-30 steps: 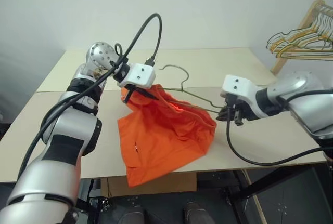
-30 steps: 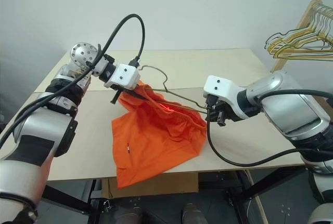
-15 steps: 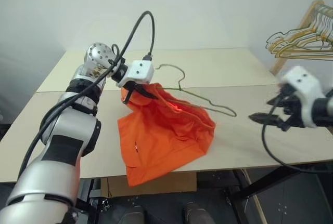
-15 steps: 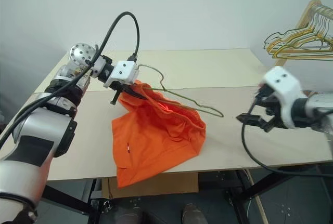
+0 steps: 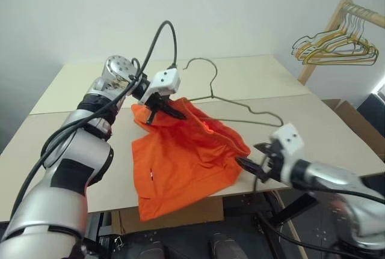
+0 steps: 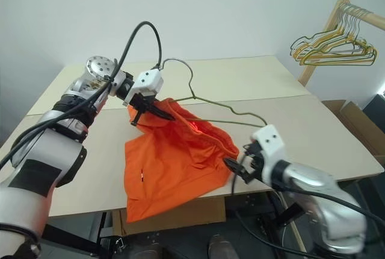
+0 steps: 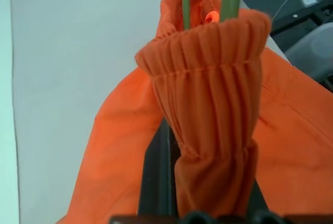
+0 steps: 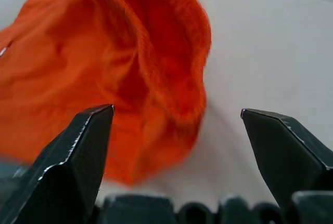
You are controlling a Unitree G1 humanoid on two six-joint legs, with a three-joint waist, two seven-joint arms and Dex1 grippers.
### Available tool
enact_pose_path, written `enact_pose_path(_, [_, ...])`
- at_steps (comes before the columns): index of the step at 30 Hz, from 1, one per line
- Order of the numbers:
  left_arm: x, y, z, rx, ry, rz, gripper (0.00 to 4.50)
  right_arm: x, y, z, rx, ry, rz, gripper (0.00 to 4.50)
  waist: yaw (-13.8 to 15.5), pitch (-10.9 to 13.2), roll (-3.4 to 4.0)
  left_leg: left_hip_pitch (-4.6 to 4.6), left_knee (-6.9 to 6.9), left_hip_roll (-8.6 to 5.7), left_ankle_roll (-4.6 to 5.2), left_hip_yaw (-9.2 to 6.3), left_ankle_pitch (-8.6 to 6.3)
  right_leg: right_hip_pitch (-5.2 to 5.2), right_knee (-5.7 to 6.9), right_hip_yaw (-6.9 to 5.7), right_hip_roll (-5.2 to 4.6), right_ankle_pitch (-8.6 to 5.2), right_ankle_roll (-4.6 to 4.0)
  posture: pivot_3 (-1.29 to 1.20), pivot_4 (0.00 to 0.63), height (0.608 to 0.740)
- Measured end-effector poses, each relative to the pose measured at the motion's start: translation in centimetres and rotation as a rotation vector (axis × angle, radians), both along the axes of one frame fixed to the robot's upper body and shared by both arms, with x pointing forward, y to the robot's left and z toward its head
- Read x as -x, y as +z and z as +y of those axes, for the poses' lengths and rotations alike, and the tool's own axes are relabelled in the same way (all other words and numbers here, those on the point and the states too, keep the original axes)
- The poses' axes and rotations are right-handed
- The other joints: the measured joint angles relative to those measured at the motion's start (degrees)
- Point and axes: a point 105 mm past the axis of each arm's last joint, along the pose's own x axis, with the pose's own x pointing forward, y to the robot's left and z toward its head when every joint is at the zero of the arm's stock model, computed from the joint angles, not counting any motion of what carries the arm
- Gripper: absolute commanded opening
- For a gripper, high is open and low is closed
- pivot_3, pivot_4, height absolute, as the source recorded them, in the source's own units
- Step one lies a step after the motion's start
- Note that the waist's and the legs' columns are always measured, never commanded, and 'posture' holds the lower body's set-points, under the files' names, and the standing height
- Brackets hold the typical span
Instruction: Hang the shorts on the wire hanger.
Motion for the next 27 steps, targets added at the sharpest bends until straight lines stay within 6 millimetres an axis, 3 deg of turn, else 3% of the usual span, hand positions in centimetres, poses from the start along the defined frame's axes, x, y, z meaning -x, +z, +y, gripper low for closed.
enact_pose_path(2, [0.0, 0.0, 0.3, 0.0, 0.007, 0.004, 0.0, -1.0, -1.1, 0.3, 0.024, -0.035, 0.007, 4.48, 0.02, 0.0, -0.01, -0.05, 0.01, 0.0, 0.01, 0.0, -0.01, 0.0, -0.07, -0.01, -0.01, -0.01, 0.01, -0.06, 0.0, 0.74])
enact_pose_path(5, [-0.1, 0.2, 1.0, -0.001, 0.025, 0.002, 0.0, -1.3, -2.3, 0.5, 0.009, -0.053, 0.04, 3.94, 0.35, 0.0, -0.01, -0.08, 0.01, -0.04, 0.04, -0.01, -0.03, 0.0, -0.1, -0.01, -0.05, -0.02, 0.03, -0.06, 0.0, 0.74])
enact_pose_path(10, [-0.1, 0.1, 1.1, -0.005, 0.03, 0.006, 0.0, -0.9, -2.5, 1.1, -0.006, -0.006, 0.035, 2.2, 0.6, 0.0, -0.01, -0.04, 0.07, -0.05, 0.04, -0.04, -0.03, 0.07, -0.07, -0.06, -0.06, -0.05, 0.1, -0.05, 0.0, 0.74])
enact_pose_path(16, [-0.1, 0.1, 1.2, -0.007, 0.032, 0.008, 0.0, -0.6, -2.0, 0.1, -0.011, -0.003, 0.019, 0.02, 0.57, 0.0, -0.01, 0.0, 0.05, -0.04, 0.04, -0.05, -0.03, 0.08, -0.05, -0.06, -0.05, -0.05, 0.09, -0.04, 0.0, 0.74])
enact_pose_path(27, [0.2, -1.2, 2.4, -0.072, 0.0, -0.028, 0.0, 1.0, 0.9, -2.6, -0.109, 0.087, 0.033, 0.02, 0.8, 0.02, -0.04, 0.01, 0.06, -0.05, 0.04, -0.06, -0.03, 0.13, -0.08, -0.06, -0.07, -0.05, 0.1, -0.05, 0.0, 0.74])
